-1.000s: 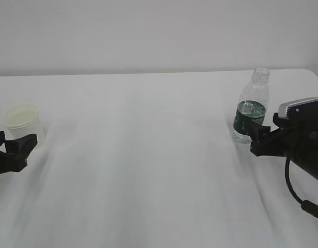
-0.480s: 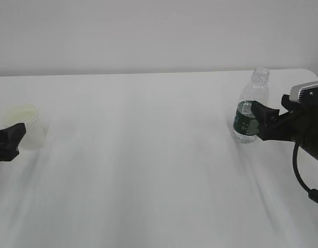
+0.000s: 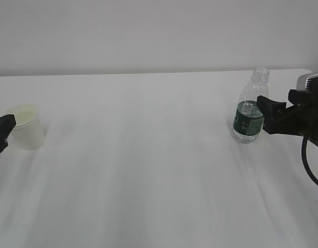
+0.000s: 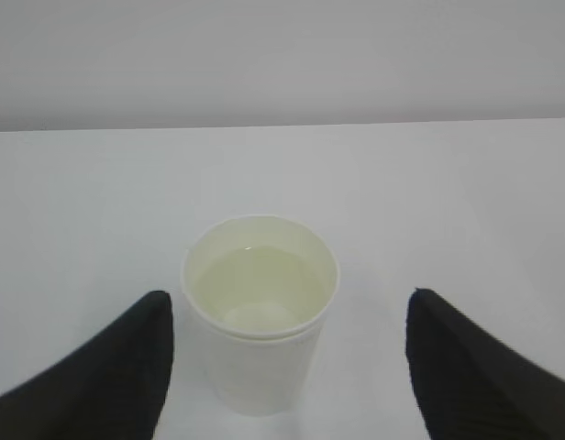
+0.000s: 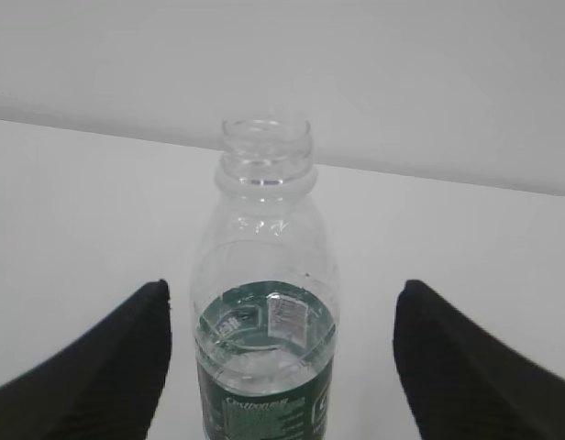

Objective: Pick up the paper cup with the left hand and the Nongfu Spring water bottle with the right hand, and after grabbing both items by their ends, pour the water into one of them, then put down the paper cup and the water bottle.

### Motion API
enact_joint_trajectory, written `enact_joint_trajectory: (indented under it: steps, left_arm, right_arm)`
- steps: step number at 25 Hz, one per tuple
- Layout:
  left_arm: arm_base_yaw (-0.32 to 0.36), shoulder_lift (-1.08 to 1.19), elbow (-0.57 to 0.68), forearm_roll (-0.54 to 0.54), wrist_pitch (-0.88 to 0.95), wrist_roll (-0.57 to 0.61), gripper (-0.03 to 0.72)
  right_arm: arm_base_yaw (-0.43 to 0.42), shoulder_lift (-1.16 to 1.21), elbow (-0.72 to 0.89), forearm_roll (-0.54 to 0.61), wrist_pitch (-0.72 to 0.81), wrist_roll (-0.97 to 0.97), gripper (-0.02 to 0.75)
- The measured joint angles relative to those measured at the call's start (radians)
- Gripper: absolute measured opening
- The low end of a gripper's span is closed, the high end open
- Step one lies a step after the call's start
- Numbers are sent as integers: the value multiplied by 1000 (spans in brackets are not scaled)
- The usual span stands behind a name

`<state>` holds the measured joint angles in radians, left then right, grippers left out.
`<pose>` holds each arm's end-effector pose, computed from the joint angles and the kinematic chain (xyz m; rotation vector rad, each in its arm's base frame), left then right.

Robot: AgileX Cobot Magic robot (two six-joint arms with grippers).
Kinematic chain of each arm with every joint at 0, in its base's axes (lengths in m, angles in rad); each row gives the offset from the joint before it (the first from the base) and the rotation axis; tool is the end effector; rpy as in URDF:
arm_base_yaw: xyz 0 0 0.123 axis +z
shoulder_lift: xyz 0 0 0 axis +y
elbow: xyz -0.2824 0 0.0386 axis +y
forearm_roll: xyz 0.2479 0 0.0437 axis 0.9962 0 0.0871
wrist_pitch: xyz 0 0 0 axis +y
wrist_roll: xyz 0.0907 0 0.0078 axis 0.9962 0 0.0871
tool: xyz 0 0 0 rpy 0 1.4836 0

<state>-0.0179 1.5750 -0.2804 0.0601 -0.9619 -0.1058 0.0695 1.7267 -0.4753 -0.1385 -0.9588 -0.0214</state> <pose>0.2375 -0.0087 0.1563 -0.0137 1.8181 -0.1080 0.2883 0.0304 0.1554 -0.2330 1.7647 0.0779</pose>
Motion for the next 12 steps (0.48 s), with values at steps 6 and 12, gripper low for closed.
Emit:
enact_joint_trajectory:
  steps: [6, 12]
  left_arm:
    - [0, -122, 2, -20, 157, 0, 568]
    - [0, -229, 5, -49, 281, -3, 568]
  right_arm:
    - [0, -83, 0, 0, 99, 21, 574]
    - [0, -146, 6, -12, 189, 35, 574]
